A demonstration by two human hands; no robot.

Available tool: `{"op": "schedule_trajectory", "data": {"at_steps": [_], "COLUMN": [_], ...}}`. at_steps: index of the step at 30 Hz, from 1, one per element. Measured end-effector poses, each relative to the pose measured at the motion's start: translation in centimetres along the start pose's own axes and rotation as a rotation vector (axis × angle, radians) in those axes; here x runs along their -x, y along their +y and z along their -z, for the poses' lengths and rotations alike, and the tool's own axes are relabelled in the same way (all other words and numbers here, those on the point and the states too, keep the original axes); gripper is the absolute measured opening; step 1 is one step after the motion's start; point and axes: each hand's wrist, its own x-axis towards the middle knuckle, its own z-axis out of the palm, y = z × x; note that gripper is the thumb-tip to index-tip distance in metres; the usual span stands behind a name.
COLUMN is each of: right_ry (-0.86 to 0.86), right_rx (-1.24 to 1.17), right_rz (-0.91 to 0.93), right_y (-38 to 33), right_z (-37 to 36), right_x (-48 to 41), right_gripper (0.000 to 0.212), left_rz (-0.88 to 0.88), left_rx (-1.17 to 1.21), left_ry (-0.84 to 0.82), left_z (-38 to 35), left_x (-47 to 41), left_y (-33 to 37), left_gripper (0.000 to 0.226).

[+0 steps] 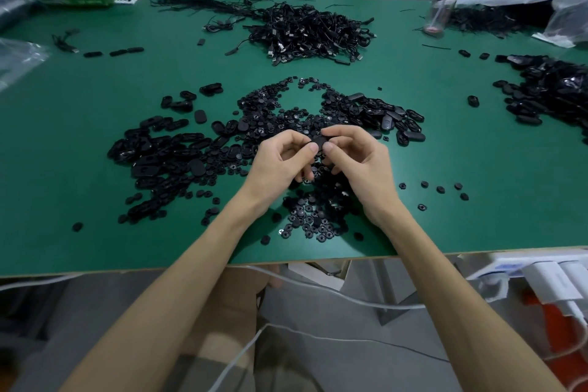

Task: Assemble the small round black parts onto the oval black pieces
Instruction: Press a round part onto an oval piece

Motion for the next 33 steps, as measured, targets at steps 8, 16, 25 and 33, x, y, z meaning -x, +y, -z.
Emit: {"op": "schedule_trajectory", "data": {"at_steps": [8,16,25,33], "right_ry": [-0.009,-0.021,0.001,-0.045], "right_rx": [-0.035,-0.014,-0.051,-0.015], "right_rz": [-0.007,0.013,0.007,0.038], "right_y": [0.40,0.61,0.60,0.28], "right_z": [0.26,0.18,0.23,-0.07], "right_x": [-0.15,-0.19,-0.11,0.04], "right_gripper": [0.014,0.013,0.012,0.013], "left_rz": [0.007,0.015,0.005,0.018], "left_rx": [-0.038,0.008,0.077,-0.021], "left_ry": [0.012,-0.017,-0.042,0.006], "left_z": [-0.20,-0.14,-0.02,-0.07], "left_x": [0.17,0.20,0.13,0.25], "left_y": [0.27,0.13,-0.02,0.18], "left_gripper": [0.012,0.010,0.014,0.013]}}
